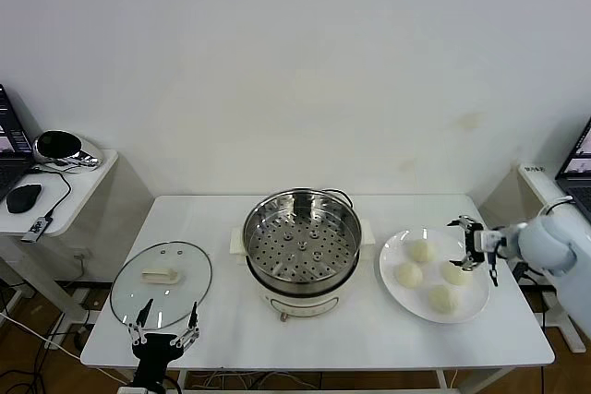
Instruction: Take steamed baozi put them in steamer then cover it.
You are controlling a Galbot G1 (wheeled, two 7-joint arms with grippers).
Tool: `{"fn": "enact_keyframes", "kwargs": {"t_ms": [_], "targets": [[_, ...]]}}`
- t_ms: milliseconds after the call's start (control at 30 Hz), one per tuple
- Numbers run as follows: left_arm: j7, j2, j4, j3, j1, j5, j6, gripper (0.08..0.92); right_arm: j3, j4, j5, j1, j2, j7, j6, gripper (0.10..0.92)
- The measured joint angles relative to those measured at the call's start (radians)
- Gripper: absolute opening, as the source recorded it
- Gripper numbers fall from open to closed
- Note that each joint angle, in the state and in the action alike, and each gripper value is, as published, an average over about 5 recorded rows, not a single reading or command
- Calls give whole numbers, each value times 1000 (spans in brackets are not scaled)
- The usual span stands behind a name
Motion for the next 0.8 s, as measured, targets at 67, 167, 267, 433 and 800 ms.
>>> {"fn": "enact_keyframes", "kwargs": {"t_ms": [67, 167, 267, 433, 800], "targets": [[-1, 0, 1, -5, -1, 1, 0, 823, -53, -38, 2, 51, 17, -19, 6, 823], [-1, -3, 0, -11, 0, 3, -1, 823, -114, -93, 0, 106, 47, -39, 16, 823], [0, -7, -3, -13, 3, 8, -2, 823, -159, -146, -8, 149, 83, -54, 26, 823], [0, -10, -5, -22, 5, 14, -3, 823, -211, -235, -26, 204, 150, -69, 47, 823], [1, -8, -2, -36, 7, 17, -3, 823, -258, -412, -87, 255, 277, -79, 77, 823]]}}
